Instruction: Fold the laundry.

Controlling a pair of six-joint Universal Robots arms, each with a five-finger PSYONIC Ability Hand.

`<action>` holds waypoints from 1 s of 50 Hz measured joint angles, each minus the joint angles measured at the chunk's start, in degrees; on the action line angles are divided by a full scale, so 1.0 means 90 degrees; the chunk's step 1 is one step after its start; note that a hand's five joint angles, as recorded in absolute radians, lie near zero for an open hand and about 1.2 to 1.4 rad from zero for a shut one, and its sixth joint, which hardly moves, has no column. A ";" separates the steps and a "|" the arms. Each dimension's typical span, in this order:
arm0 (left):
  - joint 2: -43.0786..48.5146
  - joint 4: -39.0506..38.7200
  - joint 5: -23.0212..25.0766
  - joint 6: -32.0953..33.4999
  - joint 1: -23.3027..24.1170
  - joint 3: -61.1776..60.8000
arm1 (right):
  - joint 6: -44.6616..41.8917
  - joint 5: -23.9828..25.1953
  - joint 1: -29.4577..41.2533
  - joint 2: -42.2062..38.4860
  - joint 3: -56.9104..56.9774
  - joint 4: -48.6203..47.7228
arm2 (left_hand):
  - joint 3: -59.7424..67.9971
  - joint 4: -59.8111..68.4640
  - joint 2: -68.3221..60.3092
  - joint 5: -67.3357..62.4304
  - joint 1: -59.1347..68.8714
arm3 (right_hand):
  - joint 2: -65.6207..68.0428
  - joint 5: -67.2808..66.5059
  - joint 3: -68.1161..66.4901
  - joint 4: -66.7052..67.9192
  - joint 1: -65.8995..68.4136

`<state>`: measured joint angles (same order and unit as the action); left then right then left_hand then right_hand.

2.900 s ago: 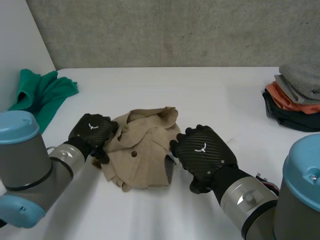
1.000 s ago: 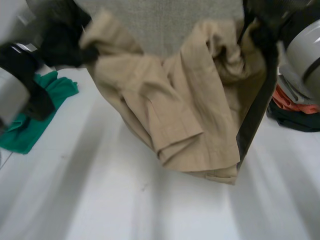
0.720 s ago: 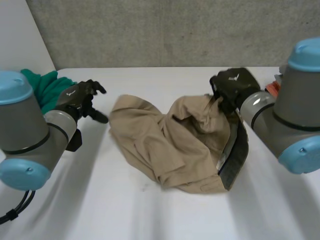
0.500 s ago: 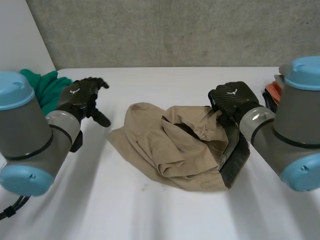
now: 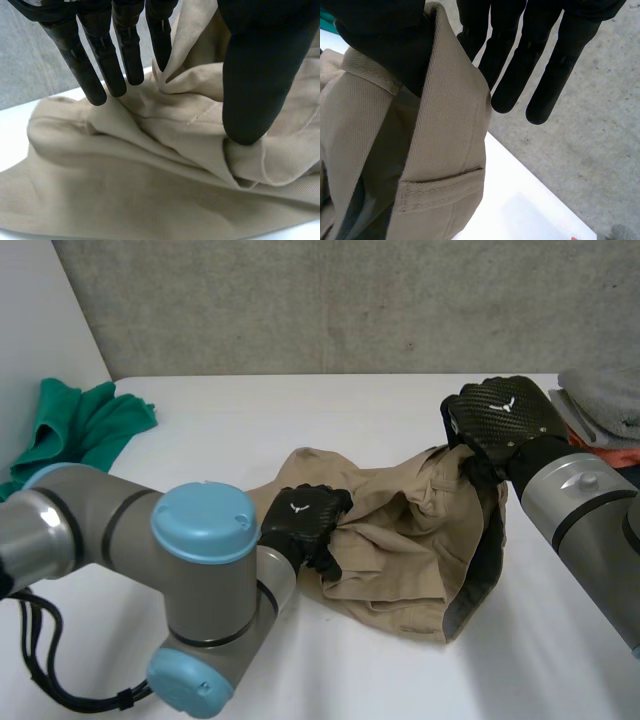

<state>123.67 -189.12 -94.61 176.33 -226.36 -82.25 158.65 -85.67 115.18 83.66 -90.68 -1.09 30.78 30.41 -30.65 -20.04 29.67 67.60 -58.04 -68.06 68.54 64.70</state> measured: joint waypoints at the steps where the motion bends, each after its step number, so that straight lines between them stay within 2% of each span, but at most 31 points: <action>1: 0.0101 -0.0026 -0.0001 0.0008 -0.0001 0.0066 | 0.0000 0.0000 0.0003 0.0004 -0.0029 -0.0002 | -0.0005 -0.0012 0.0007 0.0012 -0.0025 | 0.0000 0.0001 0.0000 0.0000 0.0000; 8: 0.0640 -0.0189 -0.0010 0.0422 -0.0020 0.0491 | -0.0018 -0.0003 -0.0001 0.0004 -0.0113 -0.0059 | 0.0402 0.0459 -0.0420 -0.0439 0.0571 | 0.0000 0.0002 0.0000 0.0000 0.0000; 9: 0.0672 -0.0272 -0.0030 0.0539 -0.0027 0.0524 | -0.0028 -0.0004 -0.0002 0.0000 -0.0117 -0.0071 | 0.1993 0.2068 -0.2030 -0.1908 0.2260 | 0.0000 0.0001 0.0000 0.0000 0.0000; 10: 0.0677 -0.0321 -0.0044 0.0584 -0.0029 0.0531 | -0.0039 -0.0006 -0.0003 -0.0005 -0.0121 -0.0084 | 0.1993 0.2068 -0.2030 -0.1908 0.2260 | 0.0000 0.0002 0.0001 0.0000 0.0000; 11: 0.0670 -0.0390 -0.0069 0.0636 -0.0032 0.0530 | -0.0048 -0.0006 -0.0003 -0.0011 -0.0124 -0.0095 | 0.3244 0.3339 -0.3296 -0.3143 0.3425 | 0.0000 0.0002 0.0001 -0.0001 0.0000; 13: 0.0587 -0.0569 -0.0149 0.0728 -0.0037 0.0505 | -0.0066 -0.0006 -0.0004 -0.0030 -0.0126 -0.0110 | 0.4024 0.4134 -0.4075 -0.3847 0.3558 | 0.0000 0.0006 0.0000 0.0000 0.0000; 15: 0.0465 -0.0672 -0.0213 0.0764 -0.0040 0.0463 | -0.0077 -0.0008 -0.0005 -0.0043 -0.0123 -0.0117 | 0.4024 0.4134 -0.4075 -0.3847 0.3558 | 0.0000 0.0000 0.0001 0.0000 0.0001; 23: -0.1501 -0.0949 -0.0520 0.0789 -0.0113 -0.0057 | -0.0112 -0.0019 -0.0012 0.0021 0.0242 -0.0092 | 0.4142 0.4240 -0.4198 -0.4016 0.3558 | 0.0000 -0.0014 -0.0024 0.0001 0.0001; 24: -0.1501 -0.0949 -0.0520 0.0789 -0.0113 -0.0057 | -0.0112 -0.0019 -0.0012 0.0021 0.0242 -0.0092 | 0.4142 0.4240 -0.4198 -0.4016 0.3558 | 0.0000 -0.0014 -0.0024 0.0001 0.0001; 26: -0.2468 -0.0937 -0.0520 0.0790 -0.0252 -0.0223 | -0.0099 -0.0008 -0.0012 0.0320 0.0535 -0.0074 | 0.4142 0.4240 -0.4198 -0.4035 0.3558 | 0.0000 -0.0014 -0.0024 0.0001 0.0001; 36: -0.4665 -0.0750 -0.0475 0.0770 -0.0716 0.0035 | -0.0068 -0.0030 -0.0009 0.1706 0.1519 0.0231 | 0.4163 0.4244 -0.4212 -0.4036 0.3558 | 0.0000 -0.0014 -0.0024 0.0020 0.0001; 43: -0.5359 -0.0458 -0.0451 0.0774 -0.0733 0.0433 | -0.0061 -0.0045 0.0008 0.2444 0.1899 0.0637 | 0.4163 0.4244 -0.4212 -0.4075 0.3558 | 0.0000 -0.0014 -0.0024 0.0020 0.0002; 50: -0.5410 -0.0403 -0.0443 0.0774 -0.0761 0.0577 | -0.0065 -0.0030 -0.0020 0.2484 0.2004 0.0724 | 0.4163 0.4245 -0.4212 -0.4089 0.3559 | 0.0000 -0.0014 -0.0024 0.0020 0.0001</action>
<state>74.98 -192.75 -98.60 183.30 -233.21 -77.06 158.06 -85.94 115.00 106.02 -72.64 5.43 68.25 68.61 -68.56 -56.84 61.70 67.60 -58.17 -68.28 68.72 64.71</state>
